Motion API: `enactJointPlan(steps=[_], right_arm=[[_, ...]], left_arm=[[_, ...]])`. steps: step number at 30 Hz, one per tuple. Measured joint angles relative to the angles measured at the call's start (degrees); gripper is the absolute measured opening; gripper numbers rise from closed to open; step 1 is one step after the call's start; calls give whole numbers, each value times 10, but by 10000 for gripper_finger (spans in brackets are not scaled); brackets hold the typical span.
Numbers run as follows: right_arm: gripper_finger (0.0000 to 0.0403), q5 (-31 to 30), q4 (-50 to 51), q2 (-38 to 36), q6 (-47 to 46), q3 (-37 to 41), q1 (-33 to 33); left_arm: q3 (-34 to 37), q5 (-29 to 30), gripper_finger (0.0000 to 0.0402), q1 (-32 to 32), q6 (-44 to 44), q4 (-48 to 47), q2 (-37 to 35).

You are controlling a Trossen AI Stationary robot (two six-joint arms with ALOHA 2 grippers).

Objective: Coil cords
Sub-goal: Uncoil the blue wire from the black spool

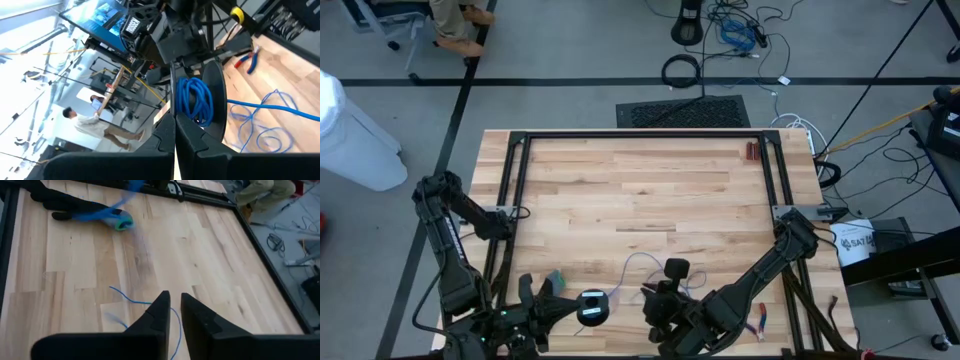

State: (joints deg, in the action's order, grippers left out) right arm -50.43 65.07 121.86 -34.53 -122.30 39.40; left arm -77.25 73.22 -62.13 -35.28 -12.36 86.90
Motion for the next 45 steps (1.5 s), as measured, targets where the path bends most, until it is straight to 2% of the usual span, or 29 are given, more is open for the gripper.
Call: enactJointPlan(steps=[5, 11, 15, 19, 26, 28, 36, 41, 45], right_arm=[[64, -5, -24, -13, 20, 0, 6], [86, 20, -185, -18, 99, 0, -2], [103, 20, -195, -18, 85, 0, -6], [115, -77, -210, 18, 23, 0, 4], [119, -306, -267, 121, 27, 2, 20], [119, -348, -274, 141, 23, 2, 19], [119, -368, -344, 175, 17, 1, 13], [119, -367, -417, 176, 58, 1, 12], [119, -365, -492, 176, 134, 1, 19]], left_arm=[[0, 10, 1, 0, -33, 1, 1], [0, 14, 1, 15, -55, 37, -7], [0, 81, 1, 26, -15, 95, -9], [0, 136, 1, 25, -11, 152, -10], [0, 139, 1, 20, -9, 175, -9], [0, 139, 1, 20, -6, 175, -9], [0, 132, 1, 20, 5, 174, -9], [0, 125, 1, 20, 7, 174, -9], [0, 125, 1, 20, 25, 157, -9]])
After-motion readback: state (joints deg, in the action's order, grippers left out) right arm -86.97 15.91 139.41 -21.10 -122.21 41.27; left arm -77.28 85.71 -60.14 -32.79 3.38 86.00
